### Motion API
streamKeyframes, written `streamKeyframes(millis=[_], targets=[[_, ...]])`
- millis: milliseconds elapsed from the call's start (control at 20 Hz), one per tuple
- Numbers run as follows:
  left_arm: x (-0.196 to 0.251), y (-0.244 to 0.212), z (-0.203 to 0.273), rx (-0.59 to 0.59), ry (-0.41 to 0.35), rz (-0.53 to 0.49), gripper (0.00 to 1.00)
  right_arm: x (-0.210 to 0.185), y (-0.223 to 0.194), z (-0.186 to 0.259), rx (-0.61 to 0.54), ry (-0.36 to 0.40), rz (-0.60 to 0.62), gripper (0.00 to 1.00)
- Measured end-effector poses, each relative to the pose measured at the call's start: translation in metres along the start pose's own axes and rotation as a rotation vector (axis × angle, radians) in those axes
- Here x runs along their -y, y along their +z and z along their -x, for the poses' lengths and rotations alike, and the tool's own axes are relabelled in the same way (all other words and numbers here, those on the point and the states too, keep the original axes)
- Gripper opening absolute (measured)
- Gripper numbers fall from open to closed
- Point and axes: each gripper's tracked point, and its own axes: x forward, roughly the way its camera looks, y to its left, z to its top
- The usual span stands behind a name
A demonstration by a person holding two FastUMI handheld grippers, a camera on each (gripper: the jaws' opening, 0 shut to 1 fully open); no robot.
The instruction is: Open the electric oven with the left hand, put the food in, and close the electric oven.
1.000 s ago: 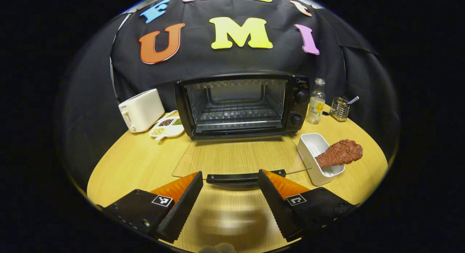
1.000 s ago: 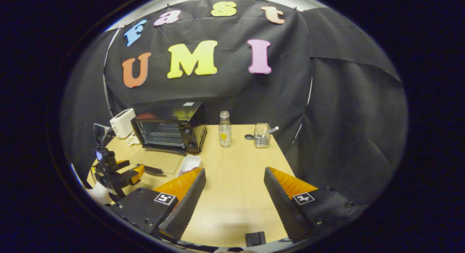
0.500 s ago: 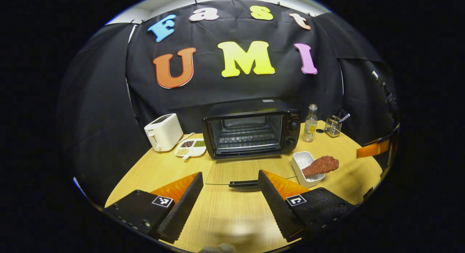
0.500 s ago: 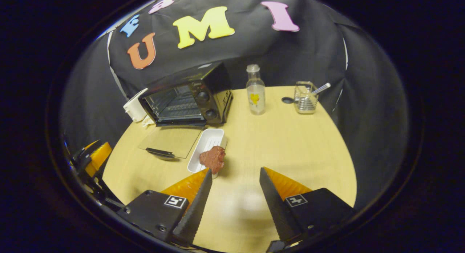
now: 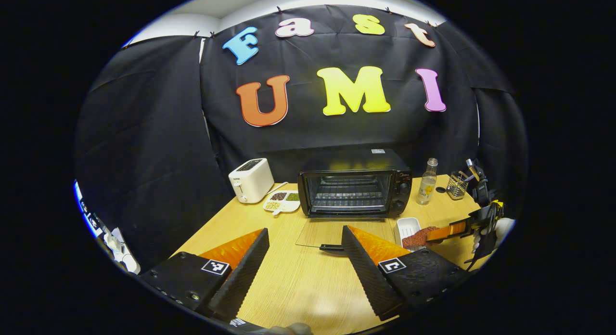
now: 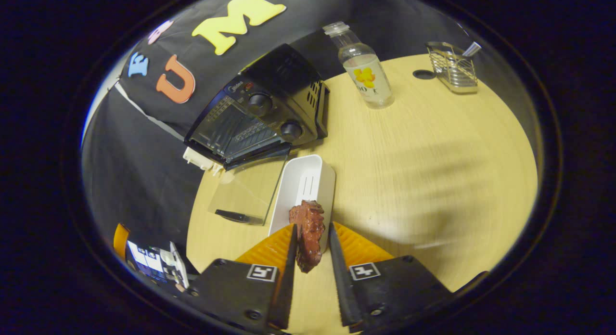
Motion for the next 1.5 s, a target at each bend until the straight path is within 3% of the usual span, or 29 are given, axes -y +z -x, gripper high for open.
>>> streamKeyframes(millis=[50, 100, 200, 450, 700, 1100, 1250, 1500], targets=[[-0.001, 0.001, 0.003, -0.002, 0.007, 0.005, 0.97, 0.0, 0.0, 0.0, -0.005, -0.003, -0.023, 0.33], [-0.003, 0.002, 0.003, -0.003, 0.017, 0.008, 0.96, -0.001, 0.0, -0.003, -0.009, 0.002, -0.038, 0.23], [-0.008, 0.005, 0.007, -0.005, 0.028, 0.019, 0.96, -0.005, 0.001, 0.0, -0.013, 0.009, -0.039, 0.18], [-0.021, 0.005, 0.007, 0.013, -0.002, 0.035, 0.97, -0.028, 0.016, 0.023, 0.065, 0.023, -0.053, 0.15], [-0.04, 0.003, 0.004, 0.027, -0.08, 0.015, 0.97, -0.088, 0.042, 0.031, 0.217, 0.04, -0.041, 0.14], [-0.089, -0.004, -0.009, 0.051, -0.122, -0.024, 0.97, -0.192, 0.063, -0.05, 0.457, 0.154, -0.218, 0.14], [-0.102, -0.012, -0.015, 0.046, -0.115, -0.013, 0.97, -0.206, 0.075, -0.08, 0.574, 0.156, -0.331, 0.14], [-0.118, -0.022, -0.022, 0.043, -0.099, -0.023, 0.97, -0.211, 0.093, -0.124, 0.667, 0.133, -0.398, 0.14]])
